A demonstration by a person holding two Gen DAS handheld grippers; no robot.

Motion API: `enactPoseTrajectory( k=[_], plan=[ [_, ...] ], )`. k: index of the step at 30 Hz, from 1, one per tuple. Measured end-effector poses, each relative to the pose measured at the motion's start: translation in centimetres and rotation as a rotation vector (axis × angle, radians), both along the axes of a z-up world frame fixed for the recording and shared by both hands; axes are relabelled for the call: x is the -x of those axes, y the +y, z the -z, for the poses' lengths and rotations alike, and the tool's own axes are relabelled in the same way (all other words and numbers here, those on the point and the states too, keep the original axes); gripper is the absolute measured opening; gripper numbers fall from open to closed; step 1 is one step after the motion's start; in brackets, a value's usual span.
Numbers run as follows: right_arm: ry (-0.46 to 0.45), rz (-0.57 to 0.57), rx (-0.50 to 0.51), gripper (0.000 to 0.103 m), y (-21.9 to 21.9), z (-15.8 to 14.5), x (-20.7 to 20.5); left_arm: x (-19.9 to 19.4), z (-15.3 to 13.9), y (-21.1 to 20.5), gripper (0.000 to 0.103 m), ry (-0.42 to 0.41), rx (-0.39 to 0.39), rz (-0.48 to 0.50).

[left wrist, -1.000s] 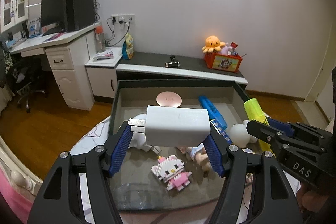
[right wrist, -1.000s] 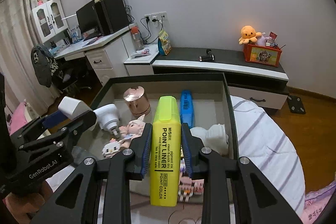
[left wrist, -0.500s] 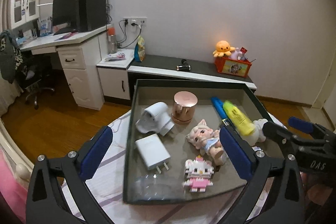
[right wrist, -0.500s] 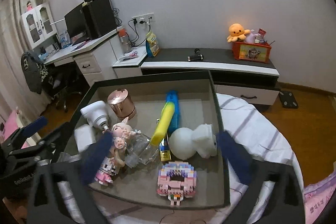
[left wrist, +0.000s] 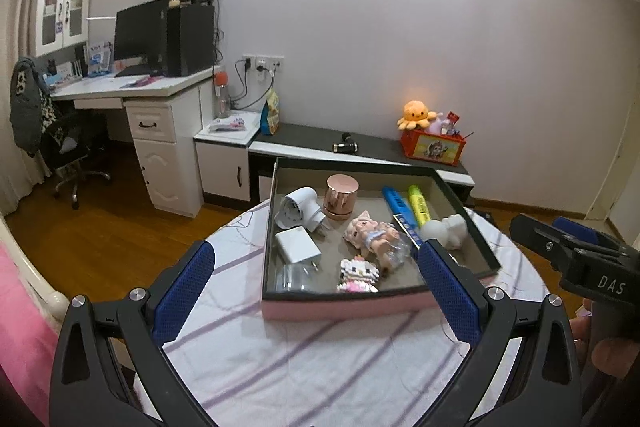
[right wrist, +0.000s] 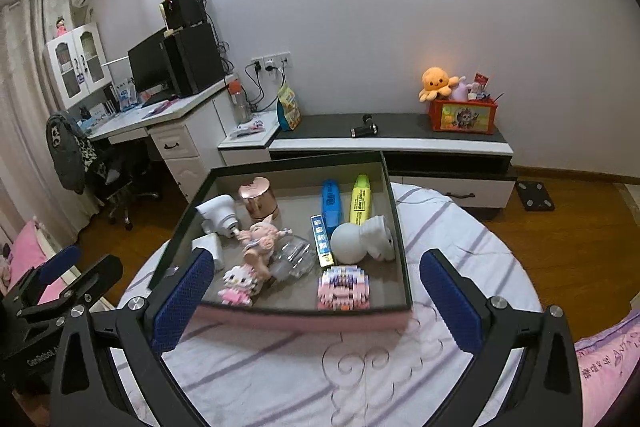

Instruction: Organize rigid objects

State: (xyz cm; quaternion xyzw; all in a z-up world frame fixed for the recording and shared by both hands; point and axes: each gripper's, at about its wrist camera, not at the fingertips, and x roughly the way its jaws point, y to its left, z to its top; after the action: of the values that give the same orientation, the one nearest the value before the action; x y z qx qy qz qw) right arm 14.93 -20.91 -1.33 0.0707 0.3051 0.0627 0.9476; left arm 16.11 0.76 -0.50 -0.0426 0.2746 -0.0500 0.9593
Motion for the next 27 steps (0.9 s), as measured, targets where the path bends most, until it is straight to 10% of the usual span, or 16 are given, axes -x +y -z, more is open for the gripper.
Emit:
enactPoseTrajectory(
  k=[27],
  plan=[
    [-0.234, 0.099, 0.039, 0.103, -0.7, -4.0, 24.7, 23.7, -4.0, -1.3, 0.103, -0.165, -0.046, 0.043]
  ],
)
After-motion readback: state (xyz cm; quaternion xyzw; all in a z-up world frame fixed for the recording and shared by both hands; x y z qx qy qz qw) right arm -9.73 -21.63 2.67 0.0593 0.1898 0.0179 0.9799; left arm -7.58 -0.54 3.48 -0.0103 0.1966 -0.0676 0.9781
